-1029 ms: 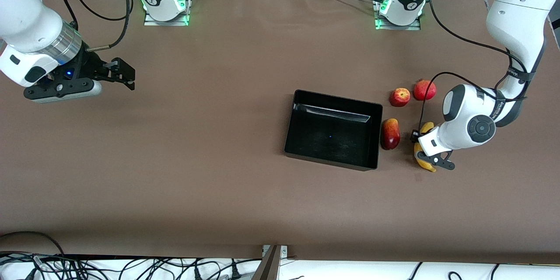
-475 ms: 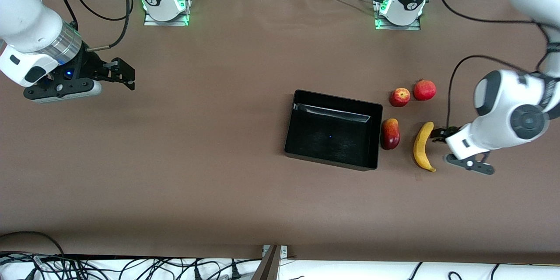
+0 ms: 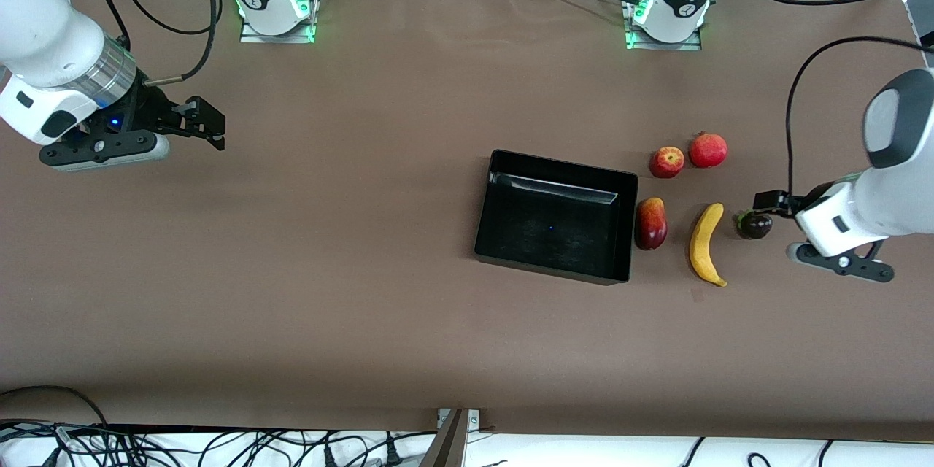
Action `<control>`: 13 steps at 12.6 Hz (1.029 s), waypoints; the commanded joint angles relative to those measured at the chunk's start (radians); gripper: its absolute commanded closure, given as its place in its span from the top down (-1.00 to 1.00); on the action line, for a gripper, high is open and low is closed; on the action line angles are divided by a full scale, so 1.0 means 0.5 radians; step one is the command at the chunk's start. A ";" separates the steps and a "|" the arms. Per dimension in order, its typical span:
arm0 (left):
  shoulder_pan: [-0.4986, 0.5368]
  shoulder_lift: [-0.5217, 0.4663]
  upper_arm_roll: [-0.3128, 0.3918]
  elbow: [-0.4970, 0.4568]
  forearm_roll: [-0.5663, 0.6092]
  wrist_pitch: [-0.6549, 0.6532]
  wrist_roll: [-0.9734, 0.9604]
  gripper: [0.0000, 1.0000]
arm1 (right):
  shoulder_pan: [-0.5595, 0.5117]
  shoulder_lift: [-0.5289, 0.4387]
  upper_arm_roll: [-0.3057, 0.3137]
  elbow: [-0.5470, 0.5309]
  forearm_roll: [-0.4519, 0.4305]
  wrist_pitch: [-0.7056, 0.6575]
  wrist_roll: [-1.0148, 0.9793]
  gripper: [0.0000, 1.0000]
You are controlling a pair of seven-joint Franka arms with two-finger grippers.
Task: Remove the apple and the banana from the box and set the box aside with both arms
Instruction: 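Lower the banana onto the table, open and raise the left gripper, then move the right gripper to the black tray's rim and grasp it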
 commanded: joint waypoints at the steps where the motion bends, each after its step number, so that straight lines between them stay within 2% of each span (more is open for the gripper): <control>1: -0.045 -0.103 0.034 0.089 -0.141 -0.081 -0.018 1.00 | 0.005 -0.004 -0.004 0.016 0.027 -0.021 0.025 1.00; 2: -0.124 -0.186 0.168 0.076 -0.212 -0.081 -0.060 1.00 | 0.005 -0.004 -0.007 0.016 0.027 -0.024 0.025 1.00; 4: -0.384 -0.379 0.572 -0.027 -0.453 -0.078 -0.152 1.00 | 0.005 -0.001 -0.007 0.019 0.027 -0.012 0.025 1.00; 5: -0.492 -0.474 0.756 -0.134 -0.579 -0.063 -0.232 1.00 | 0.008 -0.001 -0.007 0.029 0.024 -0.009 0.016 1.00; 6: -0.590 -0.588 0.889 -0.315 -0.599 0.050 -0.263 1.00 | 0.023 0.002 -0.001 0.035 -0.007 -0.003 0.019 1.00; 8: -0.677 -0.857 0.921 -0.753 -0.510 0.441 -0.269 1.00 | 0.036 0.030 -0.001 0.026 0.005 0.098 -0.002 1.00; 9: -0.698 -0.913 0.924 -0.852 -0.452 0.541 -0.269 1.00 | 0.060 0.039 0.002 0.026 0.005 0.092 -0.008 1.00; 12: -0.692 -0.902 0.927 -0.844 -0.439 0.535 -0.263 1.00 | 0.155 0.183 0.002 0.016 0.017 -0.079 -0.033 1.00; 13: -0.695 -0.899 0.930 -0.838 -0.442 0.535 -0.269 1.00 | 0.207 0.217 0.002 0.019 0.124 -0.049 0.013 1.00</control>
